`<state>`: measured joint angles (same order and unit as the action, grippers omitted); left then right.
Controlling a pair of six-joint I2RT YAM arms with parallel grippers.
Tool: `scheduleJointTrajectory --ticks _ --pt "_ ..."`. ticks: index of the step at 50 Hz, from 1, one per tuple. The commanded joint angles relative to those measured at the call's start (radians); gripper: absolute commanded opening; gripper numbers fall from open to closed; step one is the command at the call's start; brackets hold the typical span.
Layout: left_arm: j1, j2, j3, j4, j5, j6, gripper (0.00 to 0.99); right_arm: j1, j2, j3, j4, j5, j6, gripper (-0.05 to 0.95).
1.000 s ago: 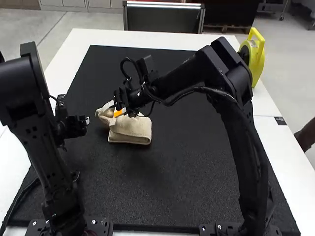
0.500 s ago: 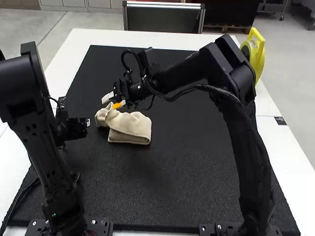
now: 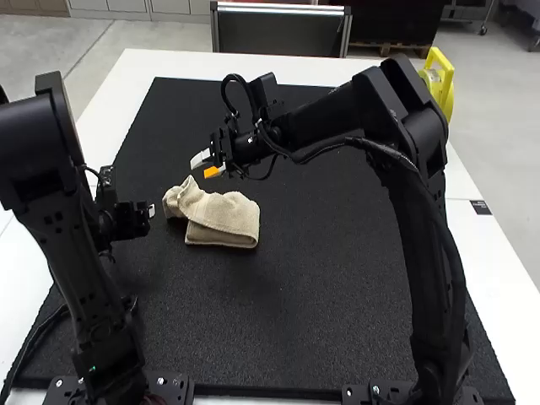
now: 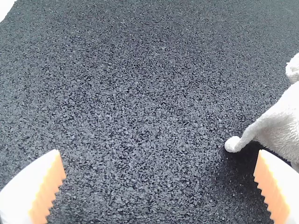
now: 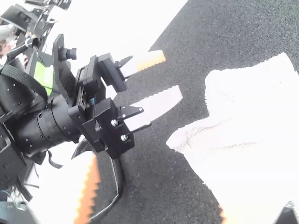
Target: Fold the towel.
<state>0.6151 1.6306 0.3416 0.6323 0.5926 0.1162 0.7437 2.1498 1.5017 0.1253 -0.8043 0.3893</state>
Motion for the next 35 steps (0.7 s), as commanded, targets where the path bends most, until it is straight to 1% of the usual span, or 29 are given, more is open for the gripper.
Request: scheduleJointTrajectory --ticks 1,4,8,11,13,19,23,35 --pt "0.000 0.003 -0.012 0.009 0.015 0.011 0.961 -0.018 -0.059 -0.021 0.002 -0.010 -0.007 0.40" --pt "0.000 0.003 -0.013 0.009 0.015 0.013 0.961 -0.020 -0.059 -0.031 0.002 -0.009 -0.009 0.33" --pt "-0.003 0.003 -0.012 0.010 0.013 0.011 0.961 -0.021 -0.057 -0.043 0.002 -0.009 -0.010 0.15" --pt "-0.006 0.003 -0.012 0.010 0.013 0.010 0.961 -0.026 -0.056 -0.052 0.002 -0.010 -0.010 0.09" --pt "-0.011 0.002 -0.012 0.010 0.013 0.007 0.961 -0.027 -0.054 -0.061 0.002 -0.010 -0.010 0.07" --pt "-0.021 0.003 -0.009 0.015 0.015 0.000 0.961 -0.038 -0.044 -0.095 0.007 -0.010 -0.010 0.07" --pt "-0.021 0.003 -0.007 0.015 0.015 -0.001 0.961 -0.050 -0.036 -0.109 0.008 -0.013 -0.024 -0.02" --pt "-0.021 0.003 -0.012 0.015 0.016 0.000 0.961 -0.056 -0.016 -0.149 0.016 -0.016 -0.059 -0.02"
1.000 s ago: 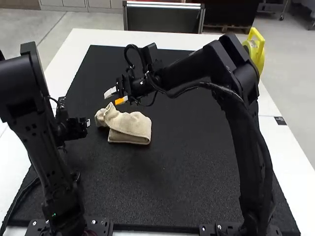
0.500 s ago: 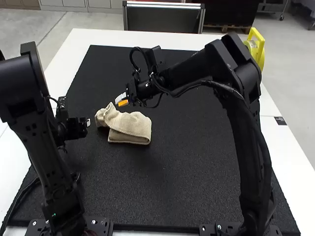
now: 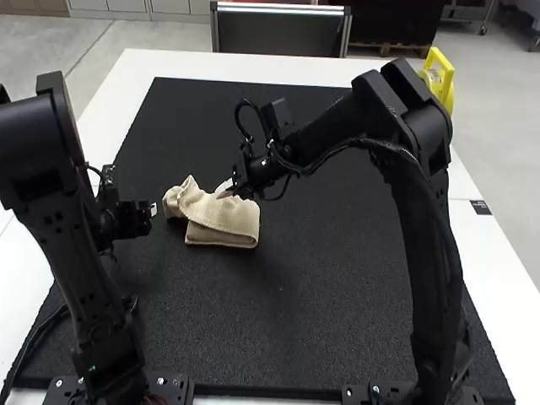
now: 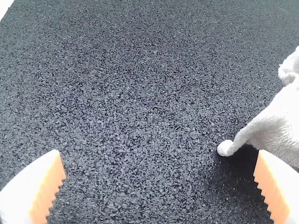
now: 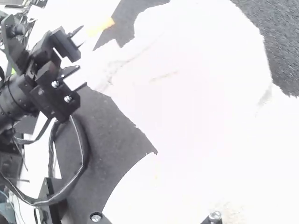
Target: Fold the towel.
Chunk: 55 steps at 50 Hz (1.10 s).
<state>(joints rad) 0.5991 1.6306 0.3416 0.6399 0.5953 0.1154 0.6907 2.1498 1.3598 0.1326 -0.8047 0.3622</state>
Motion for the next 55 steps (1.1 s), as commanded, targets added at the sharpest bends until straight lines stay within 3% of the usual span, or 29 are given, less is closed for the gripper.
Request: scheduleJointTrajectory --ticks 1,55 --pt "-0.005 0.003 -0.012 0.007 0.014 0.001 0.961 0.000 -0.015 -0.010 0.010 -0.016 -0.032 -0.02" --pt "-0.005 -0.035 -0.016 -0.011 0.018 -0.006 0.961 0.013 0.145 -0.051 0.038 -0.008 -0.101 -0.02"
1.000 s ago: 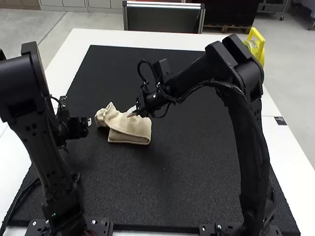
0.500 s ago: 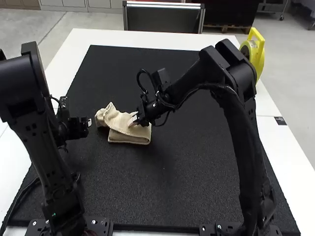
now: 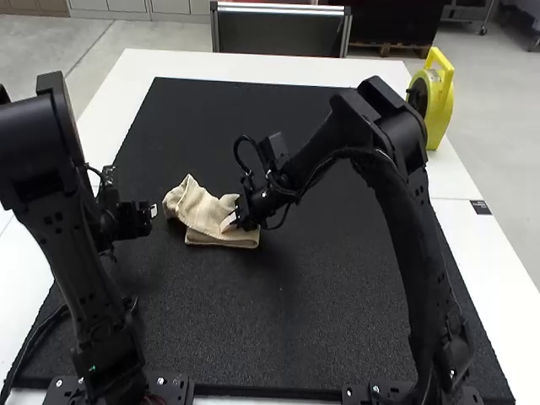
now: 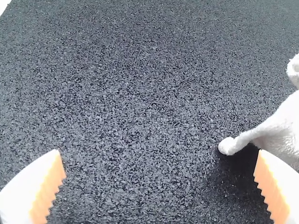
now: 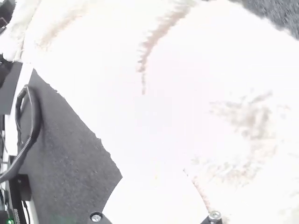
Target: Fold the towel.
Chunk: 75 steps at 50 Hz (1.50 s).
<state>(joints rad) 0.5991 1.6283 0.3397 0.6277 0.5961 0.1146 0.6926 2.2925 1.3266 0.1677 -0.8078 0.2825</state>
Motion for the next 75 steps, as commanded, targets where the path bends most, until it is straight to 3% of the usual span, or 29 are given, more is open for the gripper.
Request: scheduleJointTrajectory --ticks 1,19,38,53,75 --pt "-0.005 -0.035 -0.015 0.000 0.018 -0.006 0.959 0.012 0.005 -0.018 0.004 -0.002 -0.022 -0.02" --pt "-0.004 -0.081 -0.025 -0.037 0.024 -0.003 0.961 0.012 -0.053 -0.004 -0.004 -0.019 -0.013 -0.02" --pt "-0.005 -0.082 -0.034 -0.036 0.025 -0.009 0.961 0.031 -0.150 0.014 -0.091 -0.041 0.000 -0.02" --pt "-0.005 -0.082 -0.034 -0.034 0.025 -0.018 0.961 0.054 -0.143 0.083 -0.066 -0.047 0.063 -0.02" --pt "-0.004 -0.082 -0.034 -0.034 0.025 -0.016 0.959 0.085 -0.041 0.181 -0.062 -0.050 0.075 -0.02"
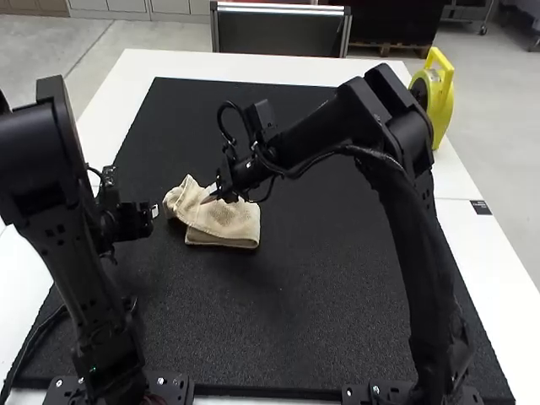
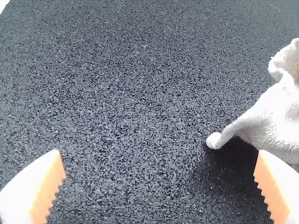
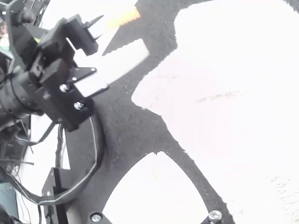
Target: Fold the towel.
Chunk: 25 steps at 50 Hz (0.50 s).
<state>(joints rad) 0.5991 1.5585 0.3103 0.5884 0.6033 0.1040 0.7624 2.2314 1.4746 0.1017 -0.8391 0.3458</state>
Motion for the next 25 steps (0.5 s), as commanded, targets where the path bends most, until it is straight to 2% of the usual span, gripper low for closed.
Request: scheduleJointTrajectory --ticks 1,25 --pt "-0.004 -0.012 -0.007 0.005 0.018 -0.006 0.961 0.017 0.024 0.036 0.006 -0.020 0.012 -0.02" --pt "0.001 -0.012 -0.023 0.025 0.026 -0.003 0.959 0.060 0.116 0.128 0.023 -0.040 0.024 -0.02"
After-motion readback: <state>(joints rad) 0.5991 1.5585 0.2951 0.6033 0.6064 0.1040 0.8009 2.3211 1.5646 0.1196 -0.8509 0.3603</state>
